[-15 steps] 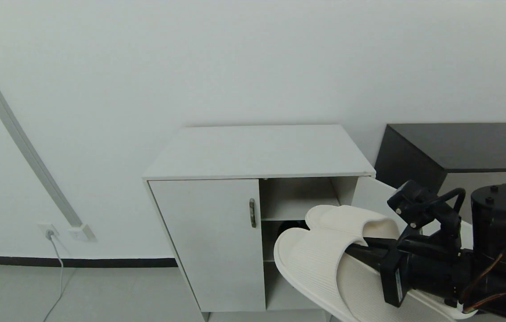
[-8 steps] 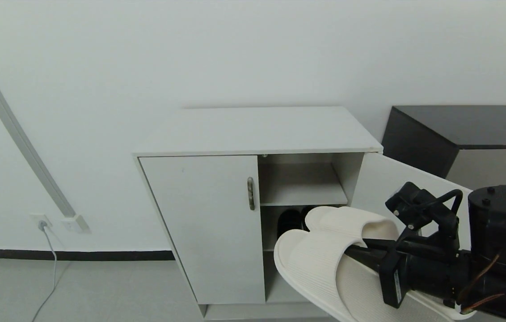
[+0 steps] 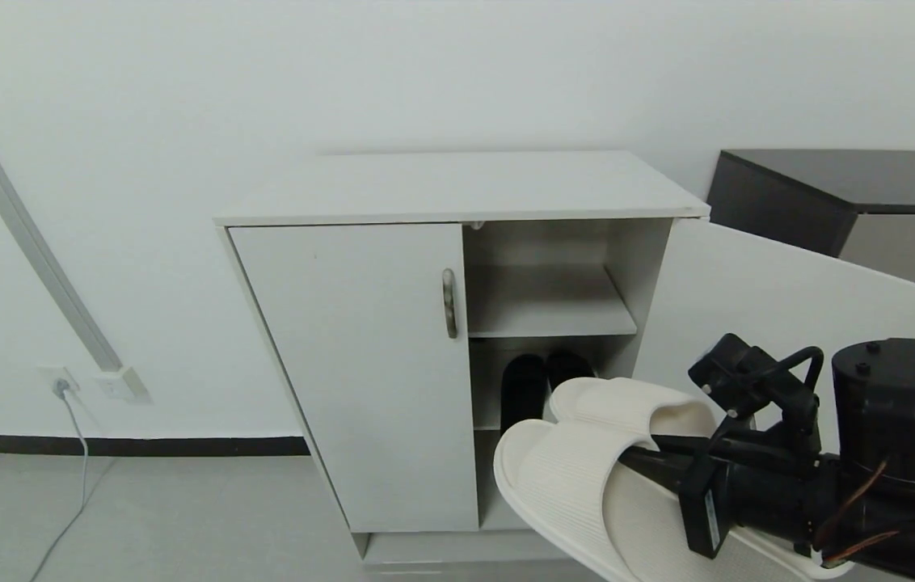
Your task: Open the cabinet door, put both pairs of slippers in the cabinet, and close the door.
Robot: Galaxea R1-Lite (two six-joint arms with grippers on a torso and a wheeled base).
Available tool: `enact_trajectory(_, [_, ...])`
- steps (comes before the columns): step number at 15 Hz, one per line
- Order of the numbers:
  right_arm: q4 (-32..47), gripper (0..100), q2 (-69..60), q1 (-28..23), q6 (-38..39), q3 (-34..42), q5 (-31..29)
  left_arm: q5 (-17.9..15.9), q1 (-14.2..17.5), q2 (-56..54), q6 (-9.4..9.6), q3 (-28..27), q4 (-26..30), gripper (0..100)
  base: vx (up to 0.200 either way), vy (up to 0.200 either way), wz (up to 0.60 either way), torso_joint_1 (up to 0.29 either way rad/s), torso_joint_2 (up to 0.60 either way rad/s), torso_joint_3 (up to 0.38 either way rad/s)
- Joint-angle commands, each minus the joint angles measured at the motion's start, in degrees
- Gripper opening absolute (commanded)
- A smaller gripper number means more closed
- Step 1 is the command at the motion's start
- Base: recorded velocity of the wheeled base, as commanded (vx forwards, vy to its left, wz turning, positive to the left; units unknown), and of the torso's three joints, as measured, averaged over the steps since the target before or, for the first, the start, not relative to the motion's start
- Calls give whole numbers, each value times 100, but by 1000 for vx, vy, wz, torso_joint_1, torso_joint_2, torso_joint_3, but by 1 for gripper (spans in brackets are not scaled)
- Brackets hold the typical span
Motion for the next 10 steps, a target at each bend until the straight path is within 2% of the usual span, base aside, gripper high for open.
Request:
enact_trajectory(1, [-36,0,71,-9,-1,8,1,0,1,7,-2,0,-1,0,0,0,0,-129,461,330])
enact_trajectory(6, [-62,0,123,0,-1,-18,1,0,1,7,-2,0,-1,0,0,0,0,-100,450,352])
enact_trajectory(8, [-159,0,176,8,-1,-9,-16,-26,1,7,60,0,-1,0,0,0,0,-29,449,388])
enact_trajectory(10, [-247,0,299,0,8,0,-16,-17,1,7,42,0,-1,0,0,0,0,-24,427,410])
